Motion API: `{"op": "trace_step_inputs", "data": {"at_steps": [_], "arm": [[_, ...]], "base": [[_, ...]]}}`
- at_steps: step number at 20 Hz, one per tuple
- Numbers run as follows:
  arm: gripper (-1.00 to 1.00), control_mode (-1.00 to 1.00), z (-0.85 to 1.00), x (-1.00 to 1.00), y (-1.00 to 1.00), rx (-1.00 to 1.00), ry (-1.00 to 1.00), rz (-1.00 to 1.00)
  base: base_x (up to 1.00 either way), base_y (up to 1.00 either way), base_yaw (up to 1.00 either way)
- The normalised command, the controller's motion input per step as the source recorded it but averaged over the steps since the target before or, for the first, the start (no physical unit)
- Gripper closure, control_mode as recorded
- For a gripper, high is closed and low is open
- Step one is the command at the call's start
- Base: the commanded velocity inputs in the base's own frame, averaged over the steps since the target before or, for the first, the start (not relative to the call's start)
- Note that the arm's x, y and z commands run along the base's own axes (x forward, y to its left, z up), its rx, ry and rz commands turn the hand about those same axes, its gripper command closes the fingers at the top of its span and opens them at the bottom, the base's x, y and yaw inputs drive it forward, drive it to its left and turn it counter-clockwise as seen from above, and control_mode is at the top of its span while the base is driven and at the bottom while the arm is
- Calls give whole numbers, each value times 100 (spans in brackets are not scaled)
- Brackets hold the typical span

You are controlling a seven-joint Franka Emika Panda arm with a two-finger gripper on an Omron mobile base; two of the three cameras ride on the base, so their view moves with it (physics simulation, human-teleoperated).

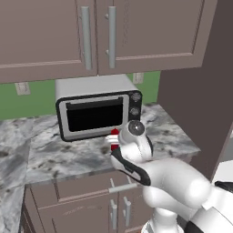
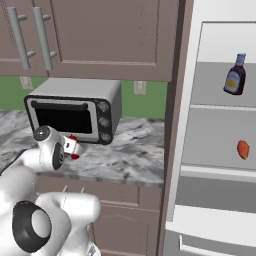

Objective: Place the ketchup and condiment bottle from the counter to the top shelf of the fridge. If the existing items in the fridge are on the top shelf, move them to other shelves.

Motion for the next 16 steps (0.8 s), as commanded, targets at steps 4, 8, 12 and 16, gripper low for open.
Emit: {"op": "trace_step_inputs", "data": {"at_steps": [4,8,12,16], "arm": [[-100,-100,0,26,0,0,0,0],[-100,-100,0,27,0,0,0,0],[-100,-100,0,22,0,0,0,0],[-100,-100,-11,14,8,0,0,0]], "base": [[0,0,0],[0,0,0],[0,0,0],[0,0,0]]}}
